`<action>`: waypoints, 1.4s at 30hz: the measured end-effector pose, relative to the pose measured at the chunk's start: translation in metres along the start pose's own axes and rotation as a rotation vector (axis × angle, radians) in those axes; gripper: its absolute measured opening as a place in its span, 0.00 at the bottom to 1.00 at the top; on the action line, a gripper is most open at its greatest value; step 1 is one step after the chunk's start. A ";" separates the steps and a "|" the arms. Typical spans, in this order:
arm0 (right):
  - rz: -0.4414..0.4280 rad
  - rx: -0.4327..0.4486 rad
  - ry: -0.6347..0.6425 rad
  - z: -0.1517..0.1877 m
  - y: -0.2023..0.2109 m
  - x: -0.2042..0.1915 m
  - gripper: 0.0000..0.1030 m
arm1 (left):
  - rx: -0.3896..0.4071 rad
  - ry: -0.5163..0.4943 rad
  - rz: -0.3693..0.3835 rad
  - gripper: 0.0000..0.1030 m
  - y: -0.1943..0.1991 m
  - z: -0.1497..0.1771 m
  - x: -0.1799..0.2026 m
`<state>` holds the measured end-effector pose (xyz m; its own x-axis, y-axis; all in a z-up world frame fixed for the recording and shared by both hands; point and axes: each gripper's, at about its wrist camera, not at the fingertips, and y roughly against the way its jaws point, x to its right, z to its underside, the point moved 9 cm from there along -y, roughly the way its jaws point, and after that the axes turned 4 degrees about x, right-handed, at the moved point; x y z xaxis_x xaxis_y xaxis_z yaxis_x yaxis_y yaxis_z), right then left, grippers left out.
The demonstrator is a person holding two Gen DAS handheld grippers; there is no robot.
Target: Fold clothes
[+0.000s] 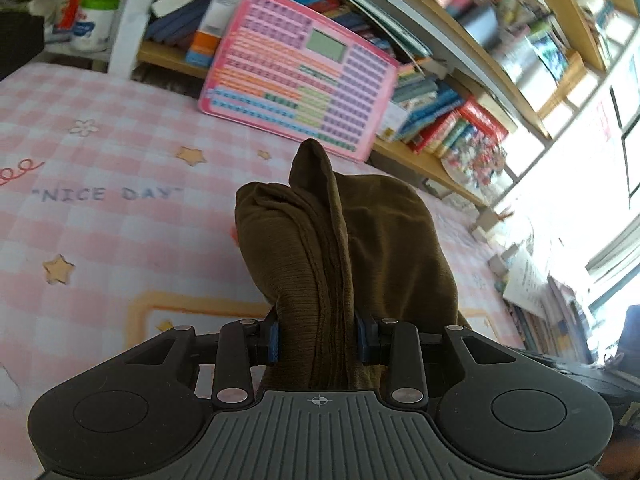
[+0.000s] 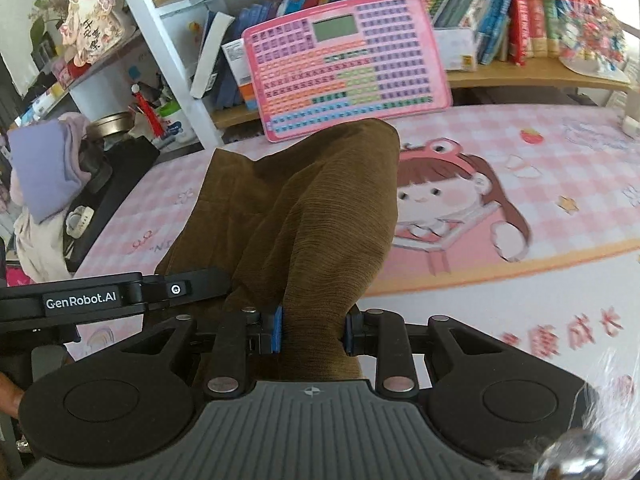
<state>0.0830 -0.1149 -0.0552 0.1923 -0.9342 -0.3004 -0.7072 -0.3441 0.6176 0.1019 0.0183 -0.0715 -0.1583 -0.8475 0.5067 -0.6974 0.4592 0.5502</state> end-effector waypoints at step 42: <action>0.093 0.076 0.127 -0.093 -0.150 -0.012 0.61 | 0.122 -0.060 -0.179 0.60 -0.059 -0.111 -0.111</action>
<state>0.2499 -0.0612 -0.0771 0.2053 -0.9676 -0.1472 -0.7744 -0.2526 0.5801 0.2383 0.1147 -0.0865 -0.0635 -0.9287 0.3655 -0.7969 0.2676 0.5416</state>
